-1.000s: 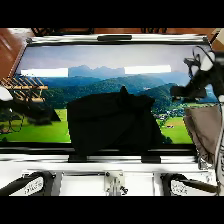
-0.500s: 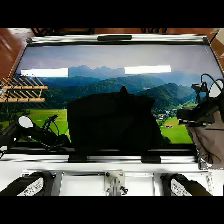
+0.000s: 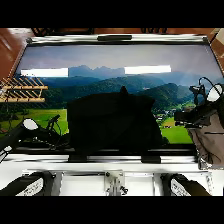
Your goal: Fold the shirts.
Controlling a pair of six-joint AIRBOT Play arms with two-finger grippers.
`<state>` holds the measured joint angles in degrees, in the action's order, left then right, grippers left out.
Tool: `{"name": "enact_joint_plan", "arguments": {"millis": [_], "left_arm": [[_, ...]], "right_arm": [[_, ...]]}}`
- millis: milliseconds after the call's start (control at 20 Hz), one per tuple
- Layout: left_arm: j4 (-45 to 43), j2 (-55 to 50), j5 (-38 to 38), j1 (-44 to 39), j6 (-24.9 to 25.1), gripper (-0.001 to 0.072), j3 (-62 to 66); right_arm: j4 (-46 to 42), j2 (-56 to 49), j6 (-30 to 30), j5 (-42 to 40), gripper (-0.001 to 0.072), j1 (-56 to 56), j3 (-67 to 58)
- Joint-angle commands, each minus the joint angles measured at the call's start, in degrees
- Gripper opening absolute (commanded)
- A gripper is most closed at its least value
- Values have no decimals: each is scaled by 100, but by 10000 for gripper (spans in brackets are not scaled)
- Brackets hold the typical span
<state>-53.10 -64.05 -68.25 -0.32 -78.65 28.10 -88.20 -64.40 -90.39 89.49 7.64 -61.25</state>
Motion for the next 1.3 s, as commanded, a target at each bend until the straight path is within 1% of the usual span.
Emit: {"name": "enact_joint_plan", "arguments": {"millis": [0,50,100,150,200,300,350,400,450,600,650,700,750,800,1000,1150,1250], "left_arm": [[70,-229,170,-149,13,509,-9],[70,-286,223,-197,-4,503,-11],[74,-321,293,-243,-9,478,-9],[107,-345,369,-291,-15,419,-9],[138,-365,470,-337,-70,338,-9],[177,-372,568,-376,-114,166,-9],[175,-369,542,-374,-111,59,-7],[170,-369,461,-372,-55,38,-7],[149,-369,315,-363,76,33,4],[-236,-352,-184,-363,153,31,105],[-308,-308,-275,-363,153,31,142],[-326,-251,-330,-363,175,31,173],[-323,-177,-374,-363,173,31,199],[-323,-105,-433,-363,173,31,223],[-323,192,-684,-363,166,31,267],[-321,356,-723,-363,164,31,267],[-319,372,-719,-363,160,31,267]], "right_arm": [[31,4,-2,-24,481,4,9],[28,4,-2,-24,481,4,9],[28,4,-2,-24,481,4,9],[28,4,-2,-24,481,4,9],[31,4,-2,-24,481,4,9],[31,4,-4,-22,481,4,9],[35,4,-4,-20,481,4,9],[35,4,-4,-22,481,4,9],[31,4,-2,-26,481,4,9],[197,4,59,-136,482,4,267],[463,-2,208,-186,509,7,479],[820,-26,407,-249,585,4,704],[1198,-76,599,-315,587,4,927],[1425,-160,667,-396,587,4,1130],[1338,-507,520,-658,586,4,1631],[1281,-741,348,-682,586,4,1766],[1338,-769,179,-905,576,-2,1829]]}}
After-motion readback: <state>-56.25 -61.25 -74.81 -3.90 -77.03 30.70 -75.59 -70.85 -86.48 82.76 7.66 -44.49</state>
